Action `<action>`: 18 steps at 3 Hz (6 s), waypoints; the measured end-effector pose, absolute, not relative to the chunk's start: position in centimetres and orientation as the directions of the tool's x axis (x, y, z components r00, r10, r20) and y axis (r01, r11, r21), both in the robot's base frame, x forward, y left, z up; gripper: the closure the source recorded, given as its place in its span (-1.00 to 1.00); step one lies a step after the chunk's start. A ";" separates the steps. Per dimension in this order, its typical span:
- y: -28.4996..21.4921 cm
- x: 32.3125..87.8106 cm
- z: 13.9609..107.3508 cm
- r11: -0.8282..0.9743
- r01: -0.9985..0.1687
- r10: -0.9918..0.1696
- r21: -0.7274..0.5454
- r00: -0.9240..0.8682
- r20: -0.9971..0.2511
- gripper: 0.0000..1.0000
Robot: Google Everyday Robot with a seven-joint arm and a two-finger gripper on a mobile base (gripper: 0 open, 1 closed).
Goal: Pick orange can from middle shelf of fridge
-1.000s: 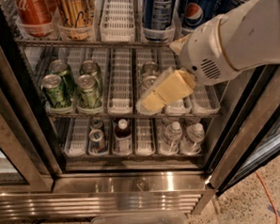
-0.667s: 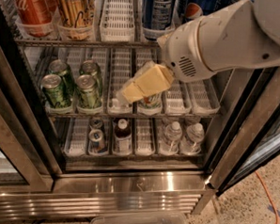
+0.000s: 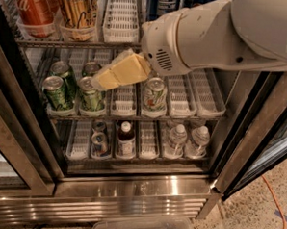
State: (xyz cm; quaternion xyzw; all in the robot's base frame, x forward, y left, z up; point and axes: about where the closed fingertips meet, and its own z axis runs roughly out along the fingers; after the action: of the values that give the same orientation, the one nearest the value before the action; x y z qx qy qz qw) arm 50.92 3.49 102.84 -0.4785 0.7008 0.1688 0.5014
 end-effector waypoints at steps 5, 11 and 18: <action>10.8 51.8 106.1 0.493 -0.835 -0.367 -0.245 0.055 -0.929 -1.00; 15.0 57.9 106.0 0.667 -0.733 -0.119 -0.130 0.067 -0.991 -1.00; 14.0 61.9 106.3 0.758 -0.645 -0.047 -0.096 0.093 -0.995 -0.46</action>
Offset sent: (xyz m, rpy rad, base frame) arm 0.0110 0.0515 0.0323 0.1357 -0.0886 0.0518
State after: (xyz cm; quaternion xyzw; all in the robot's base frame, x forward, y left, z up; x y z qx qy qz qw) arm 61.92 14.00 106.29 -0.2714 0.6374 0.2173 0.6876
